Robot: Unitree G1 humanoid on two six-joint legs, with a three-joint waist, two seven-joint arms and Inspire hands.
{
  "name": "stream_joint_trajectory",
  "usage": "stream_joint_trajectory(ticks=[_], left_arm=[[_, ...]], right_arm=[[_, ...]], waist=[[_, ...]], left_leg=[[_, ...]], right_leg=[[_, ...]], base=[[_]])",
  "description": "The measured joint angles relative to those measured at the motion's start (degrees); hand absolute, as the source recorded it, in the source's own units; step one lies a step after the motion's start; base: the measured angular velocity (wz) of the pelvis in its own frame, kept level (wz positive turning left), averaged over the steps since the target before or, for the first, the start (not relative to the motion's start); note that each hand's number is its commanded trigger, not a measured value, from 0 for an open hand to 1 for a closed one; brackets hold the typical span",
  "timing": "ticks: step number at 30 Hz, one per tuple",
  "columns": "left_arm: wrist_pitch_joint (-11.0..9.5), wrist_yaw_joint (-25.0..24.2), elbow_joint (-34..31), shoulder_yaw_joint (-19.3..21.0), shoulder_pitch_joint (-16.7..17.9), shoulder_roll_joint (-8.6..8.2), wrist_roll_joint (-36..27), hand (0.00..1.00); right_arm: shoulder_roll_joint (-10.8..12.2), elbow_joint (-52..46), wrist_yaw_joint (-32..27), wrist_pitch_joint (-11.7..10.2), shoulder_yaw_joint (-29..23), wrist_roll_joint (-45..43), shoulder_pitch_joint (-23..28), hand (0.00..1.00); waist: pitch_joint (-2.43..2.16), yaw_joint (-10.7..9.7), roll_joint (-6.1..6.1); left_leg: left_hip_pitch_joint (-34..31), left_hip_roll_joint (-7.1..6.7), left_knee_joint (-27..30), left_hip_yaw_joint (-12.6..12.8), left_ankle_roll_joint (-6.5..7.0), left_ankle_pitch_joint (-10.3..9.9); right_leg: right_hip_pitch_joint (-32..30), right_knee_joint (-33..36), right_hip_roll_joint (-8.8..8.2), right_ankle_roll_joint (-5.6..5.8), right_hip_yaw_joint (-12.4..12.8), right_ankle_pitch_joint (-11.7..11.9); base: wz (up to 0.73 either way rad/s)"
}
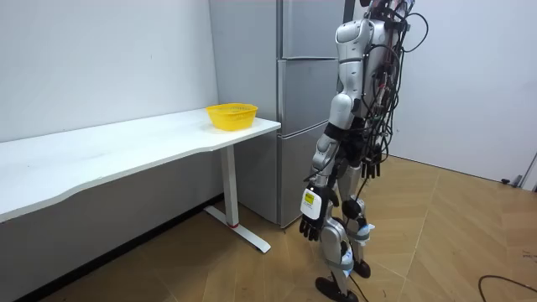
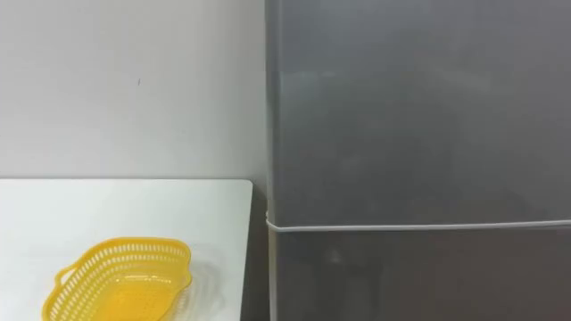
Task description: Retrieve from the upper fridge
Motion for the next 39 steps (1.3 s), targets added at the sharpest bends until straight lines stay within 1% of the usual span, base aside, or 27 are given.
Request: stream_joint_trajectory(ticks=[6, 12, 15, 17, 18, 19, 21, 24, 25, 27, 30, 31, 33, 34, 35, 36, 38, 39], left_arm=[[-0.1, 0.5, 0.0, 0.0, 0.0, -0.01, -0.1, 0.0], [-0.1, 4.2, 0.0, 0.4, 0.3, -0.02, -1.5, 0.0], [-0.2, 5.2, 0.0, 1.2, 0.3, -0.01, -4.0, 0.0], [-0.7, 6.3, 0.0, 1.3, 0.1, 0.16, -7.6, 0.0], [-1.0, 7.1, 0.0, 1.3, 0.1, 0.18, -9.3, 0.0], [-1.1, 7.6, 0.0, 1.3, 0.0, 0.15, -9.9, 0.0], [-1.3, 8.8, -0.2, 2.2, -0.1, 0.0, -11.3, 0.0], [-1.8, 11.8, -0.5, 5.5, 0.4, -0.12, -14.5, 0.0], [-1.9, 12.4, -0.7, 6.1, 0.3, -0.16, -14.6, 0.0], [-2.3, 14.3, -2.5, 8.1, 0.7, -0.21, -16.3, 0.0], [-4.2, 19.6, -5.5, 12.4, 0.8, -0.32, -21.9, 0.0], [-4.5, 20.5, -6.2, 12.6, 0.8, -0.31, -23.0, 0.0], [-6.4, 23.6, -8.0, 13.5, 0.6, -0.33, -25.9, 0.0], [-6.7, 24.4, -8.6, 13.6, 0.5, -0.31, -26.7, 0.0], [-6.9, 26.0, -10.7, 13.7, 0.6, -0.34, -27.9, 0.0], [-7.2, 26.7, -11.6, 14.0, 0.6, -0.38, -27.9, 0.0], [-9.0, 29.9, -14.8, 15.4, 0.5, -0.31, -28.2, 0.0], [-9.5, 30.8, -15.8, 15.9, 0.5, -0.33, -28.9, 0.0]], right_arm=[[0.0, 0.0, -0.8, -0.1, 0.0, 0.1, 0.1, 0.0], [0.0, 0.0, -3.8, -0.1, -0.2, 0.8, 0.2, 0.0], [0.0, 0.0, -4.1, -0.2, -0.4, 2.1, 0.1, 0.0], [-0.1, 0.1, -4.2, -0.6, -0.7, 3.6, 0.1, 0.0], [-0.1, 0.1, -4.3, -0.6, -0.5, 4.8, 0.1, 0.0], [-0.1, 0.2, -4.3, -0.6, -0.5, 5.3, 0.1, 0.0], [-0.1, 0.4, -4.4, -0.6, -0.6, 6.6, 0.2, 0.0], [-0.1, 0.4, -4.3, -0.7, -0.6, 6.5, 0.2, 0.0], [-0.1, 0.4, -4.3, -0.7, -0.6, 6.5, 0.2, 0.0], [-0.1, 0.5, -4.3, -0.7, -0.7, 6.4, 0.2, 0.0], [-0.1, 0.7, -4.8, -1.6, -0.9, 6.4, 0.1, 0.0], [-0.1, 0.6, -4.9, -1.8, -1.0, 6.4, 0.2, 0.0], [-0.2, 0.3, -5.4, -2.5, -1.3, 6.3, 0.1, 0.0], [-0.2, 0.2, -5.5, -2.7, -1.4, 6.1, 0.1, 0.0], [-0.2, -0.1, -5.7, -3.1, -1.7, 6.0, 0.3, 0.0], [-0.2, -0.1, -5.8, -3.2, -1.9, 5.9, 0.6, 0.0], [-0.3, -0.2, -6.1, -3.8, -3.0, 4.9, 0.6, 0.0], [-0.3, -0.2, -6.3, -4.0, -3.0, 4.8, 0.7, 0.0]], waist=[[0.0, 0.0, 0.01], [-0.01, -0.2, 0.27], [-0.03, -0.3, 0.35], [-0.03, -0.4, 0.44], [-0.01, -0.1, 0.47], [-0.01, -0.1, 0.5], [0.0, -0.1, 0.54], [-0.02, 0.1, 0.56], [-0.03, 0.1, 0.58], [-0.05, 0.0, 0.55], [-0.07, 0.1, 0.57], [-0.06, 0.1, 0.56], [-0.08, 0.2, 0.6], [-0.24, 0.1, 0.87], [-0.18, 0.1, 0.77], [-0.33, 0.2, 1.02], [-0.31, 0.2, 0.99], [-0.34, 0.3, 1.03]], left_leg=[[0.0, -0.01, 0.0, 0.1, 0.0, 0.0], [0.5, 0.0, -0.1, 0.4, 0.0, 0.0], [0.7, 0.0, -0.1, 0.4, 0.0, 0.0], [0.7, -0.03, -0.1, 0.3, 0.0, 0.0], [0.8, -0.03, -0.1, 0.4, 0.0, 0.0], [0.8, -0.05, -0.1, 0.4, 0.0, 0.0], [0.8, -0.06, -0.1, 0.4, 0.0, 0.0], [0.7, -0.05, -0.1, 0.2, 0.0, 0.0], [0.7, -0.05, -0.1, 0.2, 0.0, 0.0], [0.7, -0.06, -0.1, 0.0, 0.0, 0.0], [0.8, -0.06, -0.2, 0.0, 0.0, 0.0], [0.8, -0.06, -0.2, 0.0, 0.0, 0.0], [1.0, -0.08, -0.2, 0.1, 0.0, 0.0], [1.1, -0.08, -0.2, 0.1, 0.0, 0.0], [1.0, -0.08, -0.2, 0.1, 0.0, 0.0], [1.0, -0.08, -0.2, 0.1, 0.0, 0.0], [1.3, -0.07, -0.4, 0.2, 0.01, 0.0], [1.3, -0.07, -0.4, 0.2, 0.03, 0.0]], right_leg=[[0.0, 0.1, 0.01, 0.0, 0.0, 0.0], [0.7, 0.0, -0.01, 0.0, 0.0, 0.0], [0.9, 0.0, -0.02, 0.0, 0.0, 0.0], [0.9, 0.0, -0.09, 0.0, -0.1, 0.0], [0.7, 0.0, -0.09, 0.01, -0.1, 0.0], [0.7, -0.1, -0.1, 0.01, -0.1, 0.0], [0.7, -0.2, -0.11, 0.02, -0.1, 0.0], [0.7, -0.7, -0.07, 0.01, -0.1, 0.0], [0.7, -0.7, -0.07, 0.01, -0.1, 0.0], [0.8, -0.5, -0.06, 0.01, -0.2, 0.0], [0.8, -0.1, -0.08, 0.01, -0.1, 0.0], [0.8, -0.1, -0.08, 0.01, -0.1, 0.0], [0.8, 0.0, -0.05, 0.01, 0.1, 0.0], [0.9, 0.0, -0.05, 0.01, 0.1, 0.0], [0.8, 0.0, -0.04, 0.01, 0.1, 0.0], [0.9, 0.0, -0.03, 0.01, 0.1, 0.0], [0.9, 0.1, -0.02, 0.01, 0.2, 0.0], [0.9, 0.2, -0.03, 0.0, 0.2, 0.0]], base=[[0.0], [0.0], [0.0], [0.0], [0.0], [0.0], [0.0], [0.0], [0.0], [0.0], [0.0], [0.0], [-0.04], [0.0], [0.0], [0.0], [0.0], [0.0]])
